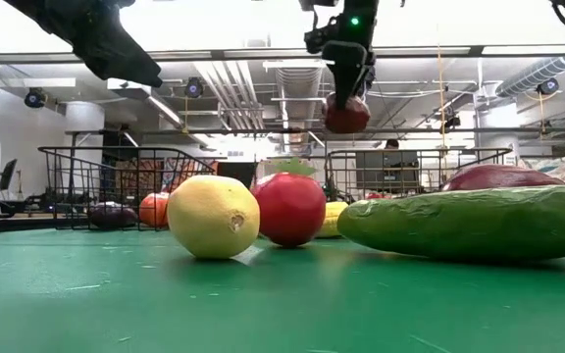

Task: Sort produce into baskets
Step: Put the left red apple into the right wire basket, then put the yellow corn into the left wire basket

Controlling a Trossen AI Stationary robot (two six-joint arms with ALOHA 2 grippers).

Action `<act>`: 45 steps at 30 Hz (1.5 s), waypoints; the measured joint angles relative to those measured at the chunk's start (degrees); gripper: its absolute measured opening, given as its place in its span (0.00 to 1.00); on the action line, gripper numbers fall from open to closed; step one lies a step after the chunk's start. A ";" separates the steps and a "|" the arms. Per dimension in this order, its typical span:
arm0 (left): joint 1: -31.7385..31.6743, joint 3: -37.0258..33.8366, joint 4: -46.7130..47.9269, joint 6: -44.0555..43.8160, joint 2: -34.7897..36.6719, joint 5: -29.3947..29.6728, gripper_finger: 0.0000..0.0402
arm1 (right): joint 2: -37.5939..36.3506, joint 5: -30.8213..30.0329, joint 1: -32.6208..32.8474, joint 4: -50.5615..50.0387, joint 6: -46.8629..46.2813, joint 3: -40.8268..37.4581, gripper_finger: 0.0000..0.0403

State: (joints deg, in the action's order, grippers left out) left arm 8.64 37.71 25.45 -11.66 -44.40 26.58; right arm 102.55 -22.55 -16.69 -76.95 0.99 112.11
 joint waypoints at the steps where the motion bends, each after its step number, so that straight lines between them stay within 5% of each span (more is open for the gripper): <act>1: 0.00 0.00 0.00 -0.09 0.00 -0.01 0.57 | -0.60 0.02 -0.96 -0.18 0.09 -0.30 0.74; 14: 0.00 0.00 -0.07 -0.41 0.00 -0.01 0.57 | -13.12 0.96 -13.98 0.38 -17.66 -17.46 0.74; 25: 0.00 -0.02 -0.40 -0.41 0.00 -0.01 0.57 | -16.72 2.59 -16.04 8.14 -24.43 -36.86 0.74; 36: 0.00 -0.02 -0.79 -0.41 0.00 -0.01 0.57 | -12.31 2.79 -18.88 16.04 -24.00 -39.32 0.75; 45: 0.00 -0.02 -0.74 -0.42 0.00 -0.01 0.57 | -10.17 3.05 -19.65 16.18 -23.43 -39.36 0.88</act>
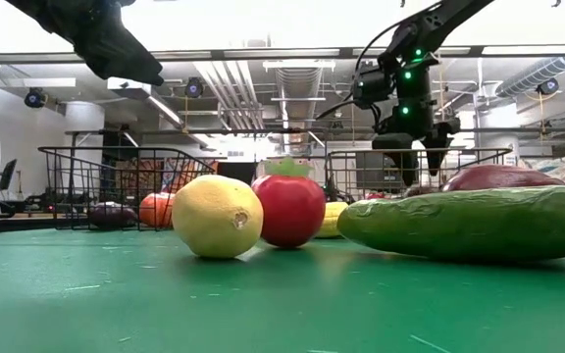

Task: Sort produce into baskets
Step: Put the yellow corn into the left wire basket

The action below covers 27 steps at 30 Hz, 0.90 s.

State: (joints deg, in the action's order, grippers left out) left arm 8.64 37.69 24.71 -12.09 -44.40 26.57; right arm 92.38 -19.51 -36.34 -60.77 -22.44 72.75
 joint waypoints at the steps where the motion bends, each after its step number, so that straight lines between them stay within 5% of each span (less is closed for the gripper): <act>1: 0.00 0.00 0.00 0.01 0.00 0.00 0.57 | -0.10 0.02 0.02 0.00 0.00 0.00 0.88; 8: 0.00 0.00 -0.03 -0.95 0.00 -0.46 0.57 | -3.42 0.00 0.63 -0.27 -0.07 1.56 0.89; 13: 0.14 0.00 -0.34 -2.77 -0.37 -6.54 0.57 | -7.99 -0.01 4.69 0.43 -1.78 2.89 0.89; 27: 4.17 0.00 -10.30 -0.95 -14.79 -8.39 0.57 | -16.41 -8.46 28.65 13.98 -2.15 2.51 0.89</act>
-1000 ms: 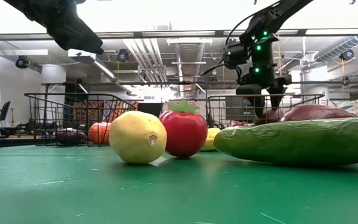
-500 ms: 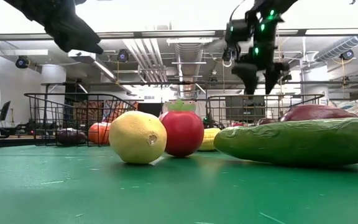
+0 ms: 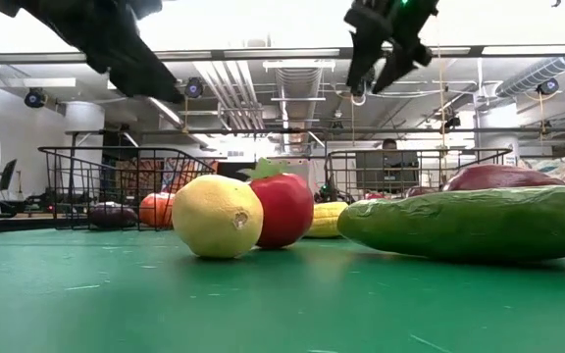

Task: Sort produce into baskets
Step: Put the yellow corn into the left wire basket

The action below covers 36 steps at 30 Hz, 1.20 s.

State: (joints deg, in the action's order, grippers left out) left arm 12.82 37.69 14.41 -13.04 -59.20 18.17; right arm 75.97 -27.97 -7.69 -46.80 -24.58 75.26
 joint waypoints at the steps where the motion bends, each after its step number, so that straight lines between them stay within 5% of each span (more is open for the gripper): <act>1: 0.00 0.00 -1.21 0.88 -1.37 0.03 0.57 | -0.01 -0.79 1.72 0.44 0.12 -0.02 0.89; 10: -0.09 0.00 -9.78 11.24 -12.65 -3.46 0.57 | 0.69 -3.63 11.57 2.50 -0.15 -0.07 0.89; 28: -5.94 6.29 -20.24 27.73 -30.83 -4.31 0.57 | 0.56 -6.13 17.90 2.58 -2.11 -0.31 0.89; 36: -10.82 8.36 -22.98 30.58 -37.44 -12.69 0.57 | 0.61 -6.91 19.48 2.65 -2.59 -0.42 0.89</act>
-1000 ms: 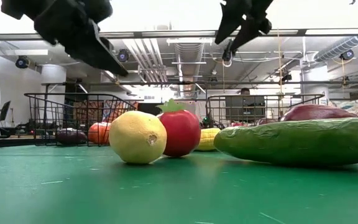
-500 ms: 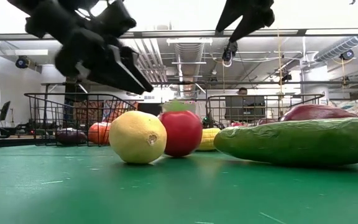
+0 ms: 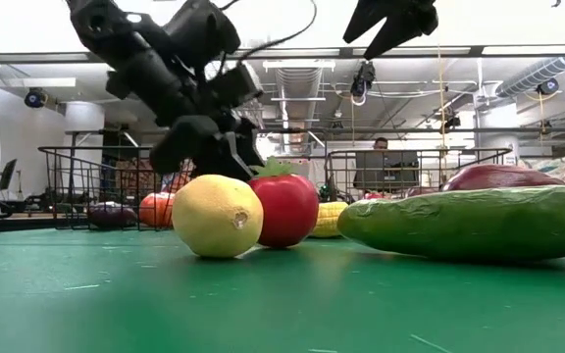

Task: Sort produce into baskets
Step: Put the yellow corn into the left wire basket

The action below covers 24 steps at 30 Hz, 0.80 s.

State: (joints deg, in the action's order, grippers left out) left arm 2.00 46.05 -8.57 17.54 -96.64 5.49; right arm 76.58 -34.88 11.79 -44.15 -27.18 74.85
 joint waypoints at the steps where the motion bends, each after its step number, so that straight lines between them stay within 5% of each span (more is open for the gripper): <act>1: -0.41 0.33 -0.07 0.01 -0.76 -0.05 0.57 | 0.04 -0.07 0.01 -0.02 0.02 0.00 0.89; 24: -3.78 4.91 -0.66 2.28 -10.06 -0.69 0.52 | 0.46 -0.38 0.34 -0.06 -1.97 -0.87 0.89</act>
State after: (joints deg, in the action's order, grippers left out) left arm -1.78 50.96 -9.23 19.82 -106.69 4.80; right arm 77.03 -35.26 12.13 -44.21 -29.15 73.97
